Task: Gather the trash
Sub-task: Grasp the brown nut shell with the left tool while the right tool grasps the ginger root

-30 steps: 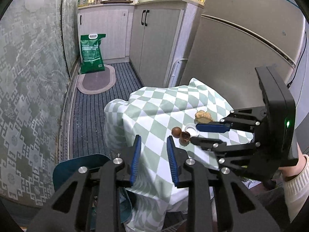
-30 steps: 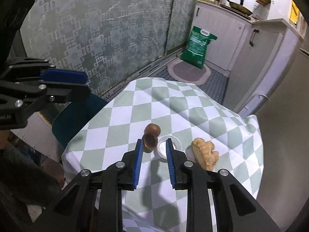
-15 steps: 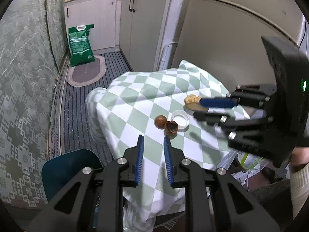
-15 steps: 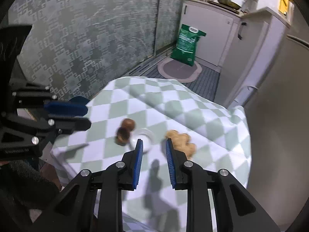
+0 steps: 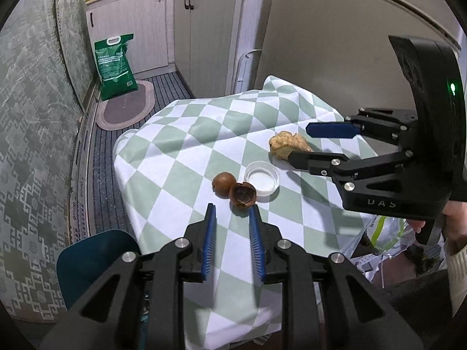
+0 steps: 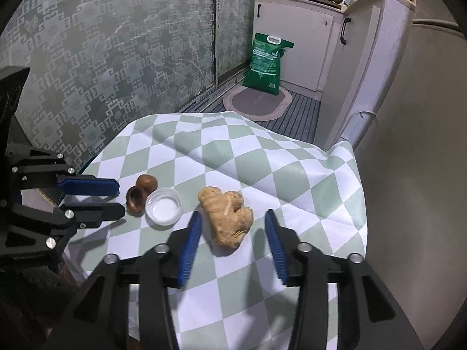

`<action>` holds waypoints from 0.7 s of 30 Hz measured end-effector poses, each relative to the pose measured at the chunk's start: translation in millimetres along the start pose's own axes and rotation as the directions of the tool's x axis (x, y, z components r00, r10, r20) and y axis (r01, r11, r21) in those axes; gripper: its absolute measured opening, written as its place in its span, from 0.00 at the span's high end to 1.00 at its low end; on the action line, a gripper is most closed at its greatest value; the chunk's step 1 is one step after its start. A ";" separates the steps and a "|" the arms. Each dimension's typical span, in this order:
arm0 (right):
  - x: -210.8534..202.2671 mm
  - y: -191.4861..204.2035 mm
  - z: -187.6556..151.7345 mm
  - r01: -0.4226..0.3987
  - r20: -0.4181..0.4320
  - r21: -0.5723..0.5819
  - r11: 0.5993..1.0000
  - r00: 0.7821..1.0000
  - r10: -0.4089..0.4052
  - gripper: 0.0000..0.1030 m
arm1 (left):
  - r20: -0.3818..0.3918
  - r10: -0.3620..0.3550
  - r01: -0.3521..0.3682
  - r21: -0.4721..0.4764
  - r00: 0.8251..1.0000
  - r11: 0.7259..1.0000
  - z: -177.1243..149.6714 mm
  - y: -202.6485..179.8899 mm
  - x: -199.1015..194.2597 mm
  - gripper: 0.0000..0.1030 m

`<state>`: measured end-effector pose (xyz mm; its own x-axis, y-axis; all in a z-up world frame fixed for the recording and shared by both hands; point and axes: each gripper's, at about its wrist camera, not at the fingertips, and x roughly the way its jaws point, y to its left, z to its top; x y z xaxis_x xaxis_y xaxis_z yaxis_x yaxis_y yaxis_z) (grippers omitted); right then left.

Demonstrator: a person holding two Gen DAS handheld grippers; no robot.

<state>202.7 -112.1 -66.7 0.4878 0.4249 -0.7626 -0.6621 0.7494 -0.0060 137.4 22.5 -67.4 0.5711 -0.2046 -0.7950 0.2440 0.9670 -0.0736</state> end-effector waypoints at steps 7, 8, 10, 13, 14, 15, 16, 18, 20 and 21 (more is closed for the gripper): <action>7.3 -8.9 -2.8 -0.030 -0.001 0.024 0.999 1.000 0.030 0.55 | 0.005 0.030 -0.030 0.032 1.000 0.999 4.5 -8.2 7.0 0.71; 8.1 -9.1 -2.5 -0.032 0.002 0.024 0.999 0.999 0.032 0.55 | 0.004 0.033 -0.033 0.034 0.999 0.999 5.1 -9.2 8.0 0.71; 9.2 -8.2 -1.0 -0.040 0.010 0.025 0.999 0.999 0.040 0.55 | 0.005 0.038 -0.038 0.037 0.999 0.999 6.3 -10.9 9.6 0.70; 11.1 -8.3 -0.7 -0.043 0.007 0.022 0.999 0.999 0.042 0.55 | 0.002 0.045 -0.045 0.043 0.999 0.998 7.7 -13.8 12.6 0.70; 11.3 -8.4 -0.4 -0.044 0.006 0.022 0.999 0.999 0.044 0.55 | 0.001 0.049 -0.049 0.047 0.999 0.998 7.7 -14.5 13.1 0.70; 11.0 -8.6 0.0 -0.046 0.008 0.026 0.999 0.999 0.046 0.55 | 0.001 0.052 -0.052 0.051 0.999 0.997 7.5 -15.2 14.0 0.70; 11.3 -8.7 0.3 -0.048 0.008 0.029 0.998 0.999 0.048 0.55 | 0.001 0.053 -0.053 0.052 0.999 0.997 8.2 -15.6 14.9 0.70; 12.8 -8.7 0.5 -0.048 0.008 0.033 0.998 0.999 0.048 0.69 | -0.001 0.058 -0.058 0.052 0.998 0.997 8.9 -15.2 16.1 0.77; 13.6 -9.8 0.7 -0.053 0.004 0.039 0.998 0.999 0.053 0.68 | -0.001 0.055 -0.055 0.051 0.998 0.997 9.2 -14.6 16.1 0.78; 13.6 -9.2 0.9 -0.052 0.003 0.038 0.998 0.999 0.052 0.69 | -0.001 0.053 -0.053 0.049 0.999 0.997 9.3 -14.0 15.9 0.78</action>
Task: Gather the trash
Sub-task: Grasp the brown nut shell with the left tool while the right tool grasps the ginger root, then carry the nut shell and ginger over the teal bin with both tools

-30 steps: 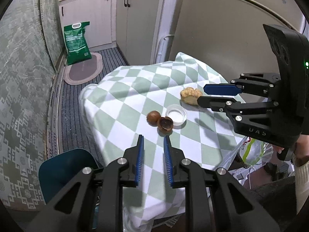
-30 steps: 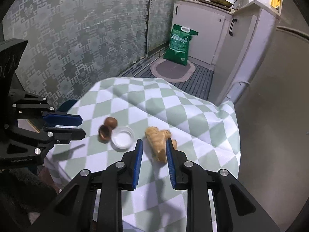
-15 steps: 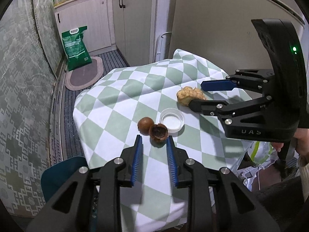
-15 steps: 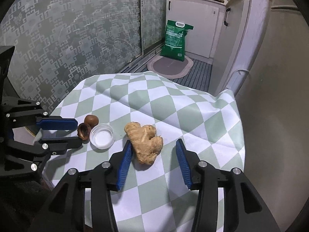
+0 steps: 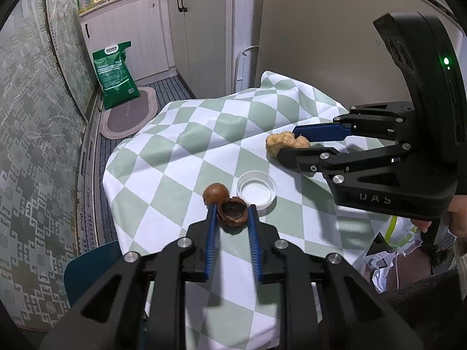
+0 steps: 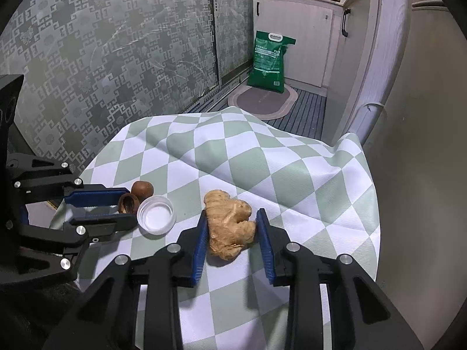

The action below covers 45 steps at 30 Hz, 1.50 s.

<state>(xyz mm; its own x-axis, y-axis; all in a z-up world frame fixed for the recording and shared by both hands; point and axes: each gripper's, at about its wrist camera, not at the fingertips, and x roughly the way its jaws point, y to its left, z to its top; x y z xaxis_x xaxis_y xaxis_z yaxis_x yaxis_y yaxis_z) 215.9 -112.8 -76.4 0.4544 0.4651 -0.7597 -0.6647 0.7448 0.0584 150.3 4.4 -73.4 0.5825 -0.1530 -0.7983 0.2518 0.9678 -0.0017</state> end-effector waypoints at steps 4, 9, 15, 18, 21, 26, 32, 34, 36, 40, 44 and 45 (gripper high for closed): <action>-0.3 -0.7 1.0 -0.002 0.001 0.002 1.000 1.000 0.002 0.69 | 0.005 0.000 0.001 -0.002 1.000 1.000 -0.1 0.8 -4.0 0.78; -5.4 1.3 4.1 -0.002 0.013 0.008 1.000 1.000 0.002 0.69 | 0.030 -0.012 0.012 -0.012 0.999 1.000 -1.4 2.3 -17.8 0.78; -17.6 19.3 19.1 -0.013 0.046 -0.011 1.000 0.999 0.013 0.69 | 0.068 -0.010 0.014 -0.065 0.998 0.998 -7.5 22.7 -41.1 0.78; -21.0 38.5 29.4 -0.037 0.056 -0.036 0.999 0.998 0.039 0.69 | 0.078 0.007 0.001 -0.092 0.997 0.996 -12.1 37.0 -51.1 0.78; -21.6 63.9 39.0 -0.059 0.059 -0.076 0.995 0.996 0.064 0.69 | 0.079 0.024 -0.014 -0.126 0.997 0.992 -19.0 55.1 -59.0 0.78; -18.6 104.6 52.7 -0.098 0.055 -0.136 0.986 0.993 0.106 0.69 | 0.055 0.069 -0.058 -0.177 0.996 0.983 -36.7 89.2 -65.3 0.78; -6.3 148.9 64.8 -0.144 0.021 -0.199 0.969 0.988 0.151 0.69 | 0.024 0.107 -0.098 -0.242 0.994 0.965 -58.7 131.5 -73.2 0.78; 1.3 165.1 66.7 -0.159 -0.003 -0.221 0.962 0.987 0.163 0.69 | 0.010 0.117 -0.110 -0.264 0.993 0.958 -66.3 144.6 -74.8 0.78; 9.0 178.9 68.4 -0.169 -0.024 -0.237 0.957 0.986 0.168 0.69 | -0.005 0.123 -0.120 -0.283 0.992 0.951 -73.7 155.2 -75.5 0.78; 29.3 207.3 69.9 -0.188 -0.090 -0.272 0.944 0.981 0.170 0.69 | -0.045 0.143 -0.150 -0.317 0.989 0.937 -88.0 176.4 -73.6 0.78; 51.6 232.5 66.1 -0.203 -0.164 -0.309 0.929 0.974 0.158 0.69 | -0.080 0.160 -0.178 -0.347 0.984 0.921 -103.0 195.8 -72.7 0.78; 55.5 236.8 65.3 -0.205 -0.175 -0.317 0.926 0.972 0.155 0.69 | -0.086 0.162 -0.182 -0.355 0.983 0.917 -106.7 201.2 -73.3 0.78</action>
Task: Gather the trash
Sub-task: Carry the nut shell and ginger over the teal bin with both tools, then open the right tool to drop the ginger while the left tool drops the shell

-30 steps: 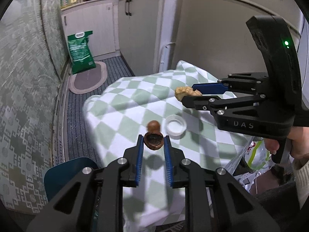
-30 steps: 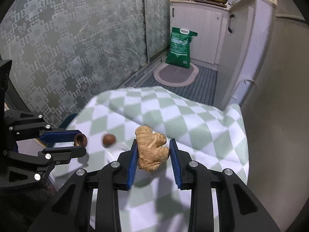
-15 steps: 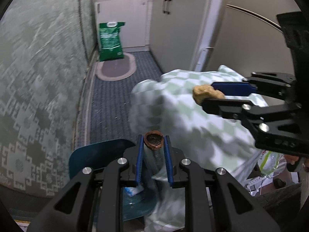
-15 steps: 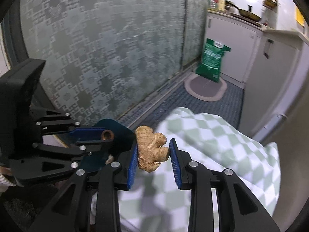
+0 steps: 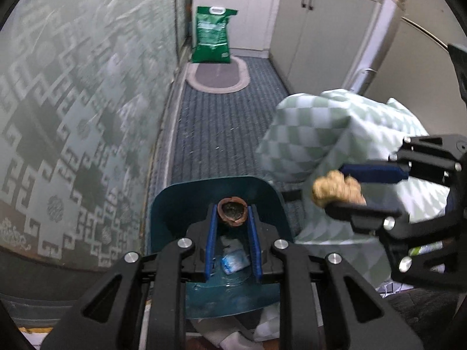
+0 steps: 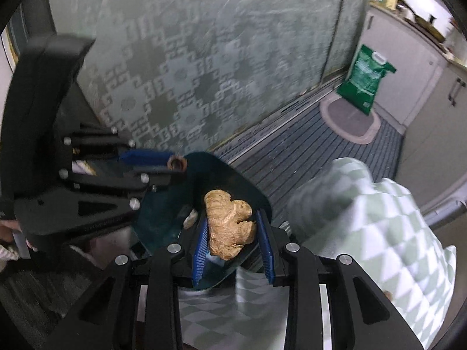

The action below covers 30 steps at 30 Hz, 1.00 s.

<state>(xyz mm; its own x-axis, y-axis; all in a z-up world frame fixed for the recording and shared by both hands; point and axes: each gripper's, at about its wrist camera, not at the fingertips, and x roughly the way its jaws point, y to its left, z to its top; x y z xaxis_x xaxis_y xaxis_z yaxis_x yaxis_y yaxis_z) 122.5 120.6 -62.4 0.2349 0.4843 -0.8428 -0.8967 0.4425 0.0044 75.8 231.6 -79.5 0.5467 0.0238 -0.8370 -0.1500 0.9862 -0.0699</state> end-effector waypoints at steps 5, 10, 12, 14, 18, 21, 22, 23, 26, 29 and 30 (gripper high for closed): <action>24.3 23.8 3.1 -0.024 -0.063 -0.051 0.998 0.998 0.021 0.59 | -0.011 0.010 -0.011 -0.030 1.000 0.999 -4.7 21.7 0.9 0.78; 24.9 23.5 8.7 -0.026 -0.045 -0.027 0.999 0.999 0.025 0.59 | -0.027 0.011 -0.012 -0.034 1.000 0.999 -7.5 30.4 5.8 0.78; 21.8 20.0 10.0 -0.026 -0.034 -0.017 1.000 0.999 0.025 0.59 | -0.037 0.009 -0.010 -0.033 0.999 0.999 -8.5 31.1 9.2 0.78; 18.6 16.5 11.8 -0.021 -0.020 -0.006 1.000 1.000 0.021 0.59 | -0.049 0.010 -0.011 -0.026 0.999 1.000 -9.7 31.0 12.8 0.78; 9.8 8.1 13.2 -0.019 0.006 0.015 1.000 1.000 0.019 0.59 | -0.075 0.011 -0.012 -0.007 0.997 1.000 -13.0 26.0 21.5 0.78; -1.0 -0.6 12.2 -0.013 0.029 0.034 0.999 1.000 0.012 0.59 | -0.103 0.011 -0.009 0.015 0.995 1.000 -16.4 19.8 29.9 0.78; -5.8 -4.0 11.1 -0.010 0.038 0.042 0.999 0.999 0.008 0.59 | -0.108 0.012 -0.010 0.022 0.994 1.000 -17.0 18.1 31.7 0.78; -9.5 -6.4 10.0 -0.008 0.044 0.047 0.999 0.999 0.006 0.59 | -0.114 0.013 -0.010 0.027 0.993 1.000 -18.0 16.2 33.8 0.78; -21.7 -15.2 5.9 0.002 0.065 0.065 0.998 0.998 -0.006 0.59 | -0.134 0.020 -0.014 0.040 0.991 0.999 -21.2 11.1 40.5 0.78; -36.6 -26.2 0.8 0.013 0.091 0.089 0.996 0.996 -0.021 0.59 | -0.156 0.029 -0.021 0.054 0.987 0.998 -22.6 6.4 47.9 0.78; -40.3 -29.4 -0.9 0.015 0.098 0.095 0.995 0.995 -0.025 0.59 | -0.167 0.037 -0.027 0.062 0.985 0.998 -23.6 4.4 51.1 0.78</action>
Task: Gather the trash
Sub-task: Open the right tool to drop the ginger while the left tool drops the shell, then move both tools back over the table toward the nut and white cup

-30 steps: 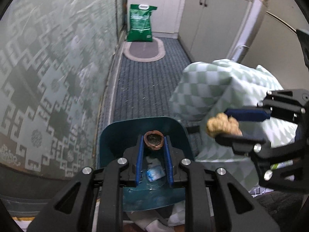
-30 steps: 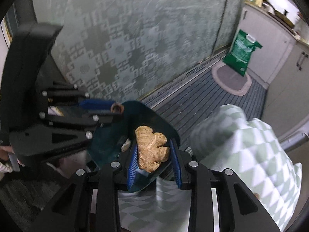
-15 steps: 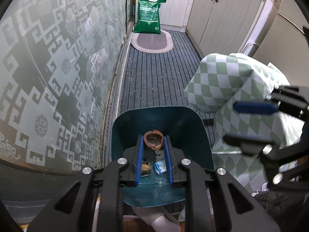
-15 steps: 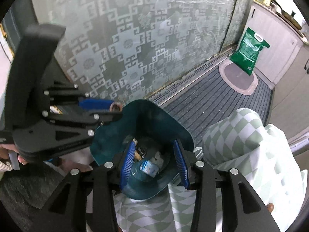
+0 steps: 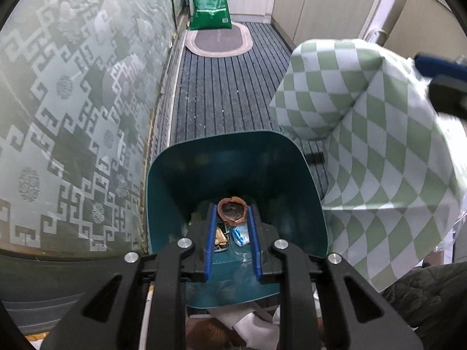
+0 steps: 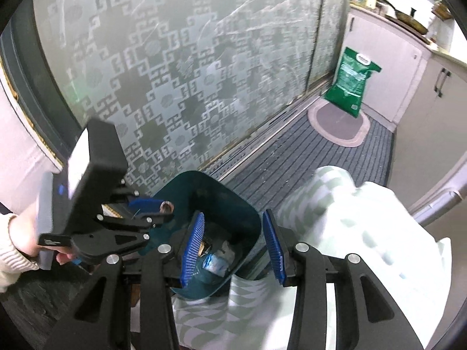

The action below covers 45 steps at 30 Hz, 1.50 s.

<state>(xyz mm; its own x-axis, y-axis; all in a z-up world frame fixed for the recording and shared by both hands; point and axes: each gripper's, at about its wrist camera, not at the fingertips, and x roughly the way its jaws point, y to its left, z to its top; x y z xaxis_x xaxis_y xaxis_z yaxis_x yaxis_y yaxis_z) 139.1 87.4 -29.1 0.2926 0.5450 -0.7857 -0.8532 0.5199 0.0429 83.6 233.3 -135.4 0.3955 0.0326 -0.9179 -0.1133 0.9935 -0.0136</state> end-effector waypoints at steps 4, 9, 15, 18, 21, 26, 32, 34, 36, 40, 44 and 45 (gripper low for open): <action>-19.0 -19.4 -3.8 0.023 0.032 0.044 0.999 0.999 -0.025 0.59 | -0.039 0.012 -0.011 0.012 0.999 1.000 -1.2 -5.0 10.7 0.78; -41.3 -48.7 -14.1 0.052 0.061 0.104 0.993 0.996 -0.059 0.59 | -0.090 0.039 -0.037 0.025 0.995 0.999 -5.0 -7.4 29.4 0.78; -64.8 -78.4 -30.6 0.083 0.085 0.169 0.982 0.991 -0.098 0.59 | -0.128 0.064 -0.060 0.037 0.990 0.998 -7.2 -12.3 44.4 0.78; -75.0 -90.5 -38.8 0.094 0.094 0.193 0.977 0.989 -0.114 0.59 | -0.134 0.077 -0.073 0.036 0.988 0.997 -6.5 -14.9 46.5 0.78; -83.6 -101.1 -47.4 0.106 0.097 0.213 0.971 0.987 -0.129 0.59 | -0.120 0.083 -0.079 0.036 0.989 0.996 -3.7 -19.9 44.3 0.75; -89.6 -112.4 -61.2 0.123 0.085 0.231 0.965 0.986 -0.146 0.59 | -0.089 0.074 -0.069 0.068 0.993 0.995 2.4 -39.0 37.6 0.70; -93.1 -123.1 -79.6 0.139 0.063 0.247 0.959 0.985 -0.159 0.59 | -0.028 0.045 -0.043 0.071 0.999 0.997 13.9 -62.5 22.3 0.70; -92.2 -125.6 -84.7 0.144 0.052 0.251 0.957 0.985 -0.162 0.59 | 0.001 0.027 -0.027 0.075 1.000 0.997 18.4 -72.1 12.9 0.70; -90.7 -129.5 -92.3 0.148 0.039 0.254 0.956 0.986 -0.163 0.59 | 0.034 0.006 -0.009 0.073 0.999 0.997 23.2 -80.5 1.9 0.70; -86.7 -130.8 -102.2 0.151 0.024 0.243 0.958 0.987 -0.161 0.59 | 0.115 -0.031 0.026 0.037 0.993 0.999 35.5 -87.5 -23.4 0.70; -78.5 -127.2 -110.0 0.154 0.002 0.220 0.963 0.987 -0.158 0.59 | 0.179 -0.062 0.062 0.007 0.982 0.998 44.6 -91.0 -44.9 0.70; -75.9 -125.0 -110.5 0.155 -0.003 0.213 0.965 0.988 -0.157 0.59 | 0.193 -0.069 0.069 0.006 0.979 0.998 45.8 -93.0 -50.5 0.70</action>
<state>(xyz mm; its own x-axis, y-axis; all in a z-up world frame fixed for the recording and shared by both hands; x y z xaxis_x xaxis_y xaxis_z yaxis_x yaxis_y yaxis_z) 175.8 -91.7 -43.1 0.4218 0.4541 -0.7847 -0.6860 0.7258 0.0513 115.9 144.2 -69.7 0.5708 -0.0154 -0.8209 -0.0801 0.9940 -0.0744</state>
